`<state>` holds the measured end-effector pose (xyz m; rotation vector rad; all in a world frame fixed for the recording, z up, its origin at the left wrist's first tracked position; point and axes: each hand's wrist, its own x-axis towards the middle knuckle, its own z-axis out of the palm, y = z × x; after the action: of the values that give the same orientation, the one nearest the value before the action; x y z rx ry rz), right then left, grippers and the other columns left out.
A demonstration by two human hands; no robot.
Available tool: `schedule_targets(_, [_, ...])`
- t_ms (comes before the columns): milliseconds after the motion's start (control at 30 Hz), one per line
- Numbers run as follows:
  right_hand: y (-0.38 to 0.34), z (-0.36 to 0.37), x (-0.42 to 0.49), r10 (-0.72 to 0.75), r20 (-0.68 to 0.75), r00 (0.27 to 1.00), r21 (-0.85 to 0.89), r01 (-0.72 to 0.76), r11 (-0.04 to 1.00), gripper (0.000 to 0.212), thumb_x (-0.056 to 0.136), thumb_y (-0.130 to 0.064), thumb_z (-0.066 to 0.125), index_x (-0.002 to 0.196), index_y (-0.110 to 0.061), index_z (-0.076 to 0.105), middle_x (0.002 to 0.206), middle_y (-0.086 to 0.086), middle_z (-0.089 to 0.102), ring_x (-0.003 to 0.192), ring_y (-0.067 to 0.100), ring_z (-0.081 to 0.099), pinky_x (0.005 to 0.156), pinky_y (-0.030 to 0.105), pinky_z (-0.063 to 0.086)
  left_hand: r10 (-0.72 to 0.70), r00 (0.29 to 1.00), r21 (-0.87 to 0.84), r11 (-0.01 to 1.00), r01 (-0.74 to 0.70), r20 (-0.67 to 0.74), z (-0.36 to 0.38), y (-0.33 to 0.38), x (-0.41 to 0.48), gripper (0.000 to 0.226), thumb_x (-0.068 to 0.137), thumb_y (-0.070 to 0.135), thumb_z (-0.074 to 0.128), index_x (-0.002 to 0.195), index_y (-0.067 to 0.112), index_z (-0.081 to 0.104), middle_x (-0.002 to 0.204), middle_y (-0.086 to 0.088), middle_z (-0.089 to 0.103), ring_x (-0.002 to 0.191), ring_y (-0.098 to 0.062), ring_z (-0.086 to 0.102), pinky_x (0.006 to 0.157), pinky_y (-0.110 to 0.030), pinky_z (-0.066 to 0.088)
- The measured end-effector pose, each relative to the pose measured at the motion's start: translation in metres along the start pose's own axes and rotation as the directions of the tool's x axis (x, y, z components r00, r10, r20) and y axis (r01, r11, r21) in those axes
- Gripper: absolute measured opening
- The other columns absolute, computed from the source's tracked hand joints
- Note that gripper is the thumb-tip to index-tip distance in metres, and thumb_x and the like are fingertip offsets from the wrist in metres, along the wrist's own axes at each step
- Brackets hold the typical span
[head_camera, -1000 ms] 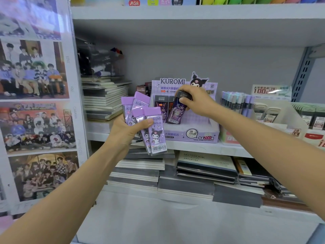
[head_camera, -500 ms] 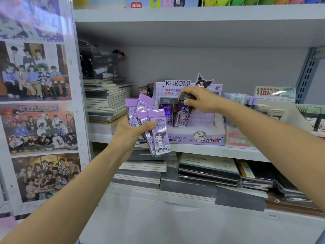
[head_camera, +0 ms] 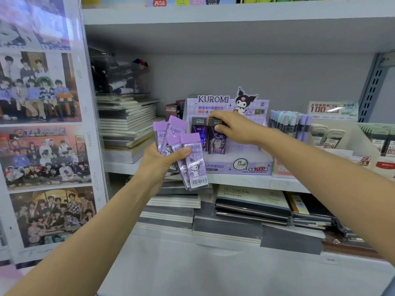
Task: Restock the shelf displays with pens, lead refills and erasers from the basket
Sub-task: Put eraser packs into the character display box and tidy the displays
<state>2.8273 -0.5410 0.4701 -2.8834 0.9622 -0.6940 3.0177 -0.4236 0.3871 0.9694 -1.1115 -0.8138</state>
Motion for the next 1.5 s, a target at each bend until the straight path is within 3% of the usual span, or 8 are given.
schedule_targets(100, [-0.006, 0.011, 0.002, 0.019, -0.051, 0.999, 0.01, -0.019, 1.0, 0.037, 0.098, -0.006, 0.048, 0.135, -0.015, 0.047, 0.129, 0.007, 0.055, 0.113, 0.02, 0.05, 0.099, 0.034, 0.04, 0.002, 1.0, 0.008, 1.0, -0.002, 0.001, 0.0, 0.001, -0.001, 0.047, 0.061, 0.023, 0.082, 0.105, 0.016, 0.069, 0.096, 0.004, 0.076, 0.087, -0.009, 0.072, 0.069, -0.014, 0.051])
schedule_targets(267, [0.003, 0.025, -0.018, 0.103, -0.424, 0.9, 0.132, -0.051, 0.99, 0.028, 0.091, -0.008, 0.062, 0.118, -0.011, 0.054, 0.113, 0.003, 0.053, 0.091, 0.013, 0.05, 0.088, 0.035, 0.047, -0.003, 1.0, 0.005, 1.0, 0.003, 0.011, -0.002, 0.003, -0.003, 0.053, 0.062, 0.025, 0.082, 0.112, 0.012, 0.067, 0.099, 0.004, 0.076, 0.089, -0.009, 0.072, 0.077, -0.022, 0.047])
schedule_targets(500, [-0.012, 0.015, -0.027, 0.139, -0.502, 0.854, 0.194, -0.046, 0.98, 0.027, 0.092, -0.022, 0.063, 0.117, -0.012, 0.062, 0.123, 0.002, 0.047, 0.108, 0.011, 0.049, 0.094, 0.024, 0.04, 0.006, 1.0, 0.009, 1.0, -0.006, 0.02, 0.001, 0.006, -0.007, 0.061, 0.054, 0.03, 0.084, 0.11, 0.011, 0.067, 0.1, -0.001, 0.076, 0.094, -0.017, 0.071, 0.092, -0.036, 0.05])
schedule_targets(667, [-0.048, 0.009, -0.045, 0.039, -0.037, 0.999, 0.609, -0.008, 0.793, 0.038, 0.093, -0.022, 0.063, 0.127, -0.013, 0.051, 0.111, 0.006, 0.065, 0.079, 0.007, 0.068, 0.069, 0.025, 0.056, 0.047, 0.998, -0.031, 0.998, -0.046, 0.042, 0.015, 0.009, -0.014, 0.053, 0.056, 0.03, 0.083, 0.104, 0.014, 0.069, 0.1, -0.006, 0.076, 0.091, -0.021, 0.072, 0.089, -0.042, 0.054])
schedule_targets(767, [-0.049, 0.01, -0.052, 0.032, -0.041, 0.999, 0.63, 0.001, 0.777, 0.035, 0.093, -0.007, 0.062, 0.126, -0.004, 0.054, 0.106, 0.008, 0.065, 0.066, 0.001, 0.064, 0.061, 0.021, 0.053, 0.047, 0.997, -0.076, 0.996, -0.043, 0.054, 0.023, 0.01, -0.019, 0.045, 0.068, 0.029, 0.078, 0.108, 0.013, 0.069, 0.105, -0.008, 0.075, 0.094, -0.024, 0.071, 0.089, -0.041, 0.054])
schedule_targets(867, [-0.036, -0.004, -0.059, 0.115, -0.062, 0.991, 0.674, -0.043, 0.737, 0.027, 0.094, -0.01, 0.059, 0.121, -0.008, 0.056, 0.105, 0.004, 0.067, 0.085, 0.01, 0.069, 0.073, 0.026, 0.057, 0.019, 0.999, -0.098, 0.995, -0.016, 0.036, 0.027, 0.011, -0.019, 0.03, 0.078, 0.023, 0.072, 0.106, 0.015, 0.067, 0.1, -0.002, 0.075, 0.091, -0.017, 0.07, 0.088, -0.038, 0.053])
schedule_targets(1100, [0.005, -0.049, -0.059, 0.327, -0.517, 0.791, 0.467, -0.06, 0.882, 0.016, 0.095, -0.008, 0.056, 0.111, -0.01, 0.053, 0.109, 0.007, 0.06, 0.095, 0.026, 0.062, 0.084, 0.042, 0.055, 0.106, 0.993, 0.019, 0.994, -0.107, 0.056, 0.035, 0.014, -0.009, 0.029, 0.084, 0.018, 0.071, 0.112, 0.013, 0.066, 0.1, 0.004, 0.076, 0.091, -0.011, 0.071, 0.077, -0.022, 0.052])
schedule_targets(1500, [0.019, -0.018, -0.046, 0.303, -0.354, 0.885, 0.125, -0.276, 0.953, 0.02, 0.096, -0.014, 0.058, 0.116, -0.015, 0.055, 0.1, 0.01, 0.063, 0.078, 0.025, 0.059, 0.074, 0.032, 0.047, 0.092, 0.987, 0.133, 0.985, -0.109, 0.132, 0.039, -0.003, 0.0, 0.024, 0.087, 0.015, 0.07, 0.111, 0.012, 0.066, 0.098, 0.003, 0.076, 0.087, -0.008, 0.072, 0.066, -0.01, 0.051])
